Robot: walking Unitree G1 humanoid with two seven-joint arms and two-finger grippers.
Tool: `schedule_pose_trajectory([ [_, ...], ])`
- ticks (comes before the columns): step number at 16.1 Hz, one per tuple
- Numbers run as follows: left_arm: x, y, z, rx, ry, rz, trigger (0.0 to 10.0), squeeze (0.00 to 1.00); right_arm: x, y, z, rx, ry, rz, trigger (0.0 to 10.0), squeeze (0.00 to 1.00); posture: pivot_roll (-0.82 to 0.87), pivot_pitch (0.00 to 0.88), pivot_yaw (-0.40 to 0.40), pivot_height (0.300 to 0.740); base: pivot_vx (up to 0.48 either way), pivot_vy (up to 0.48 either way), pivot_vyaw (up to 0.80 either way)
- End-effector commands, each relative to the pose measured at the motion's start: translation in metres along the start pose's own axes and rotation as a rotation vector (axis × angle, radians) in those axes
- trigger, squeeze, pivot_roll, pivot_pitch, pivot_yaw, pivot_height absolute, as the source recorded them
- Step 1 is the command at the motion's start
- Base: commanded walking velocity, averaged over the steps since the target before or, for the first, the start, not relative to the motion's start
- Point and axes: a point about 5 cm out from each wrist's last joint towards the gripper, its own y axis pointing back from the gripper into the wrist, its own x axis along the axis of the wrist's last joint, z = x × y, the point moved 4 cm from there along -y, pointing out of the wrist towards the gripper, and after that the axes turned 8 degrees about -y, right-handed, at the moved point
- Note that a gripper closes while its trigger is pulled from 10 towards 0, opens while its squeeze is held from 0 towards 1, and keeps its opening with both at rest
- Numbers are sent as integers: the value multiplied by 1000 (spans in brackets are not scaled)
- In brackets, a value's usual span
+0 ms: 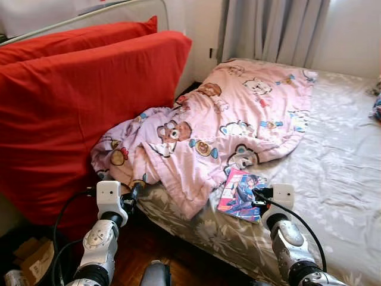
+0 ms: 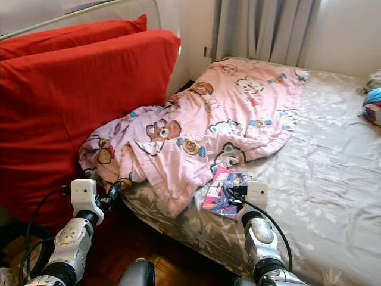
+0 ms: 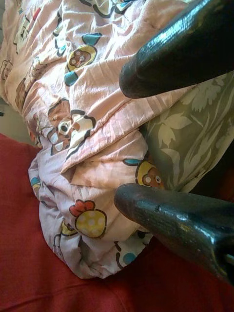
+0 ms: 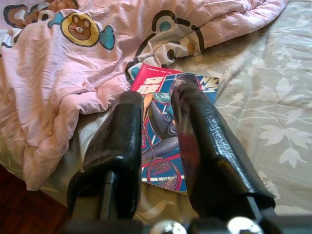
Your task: Clean up the room
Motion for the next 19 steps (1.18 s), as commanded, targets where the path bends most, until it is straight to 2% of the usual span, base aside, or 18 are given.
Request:
schedule_pose_trajectory([
  [1,3,-2,0,2,8,8,10000,0,-3,0,1,-7,-6,-15,10000,0,40,0,22,634,259,0,0],
  [10,2,-1,1,3,11,6,10000,0,-10,1,0,-3,-3,-58,10000,0,43,0,21,634,316,0,0],
  [19,1,2,-2,6,6,8,10000,0,-13,-1,-8,21,9,-87,10000,0,54,24,30,634,300,0,0],
])
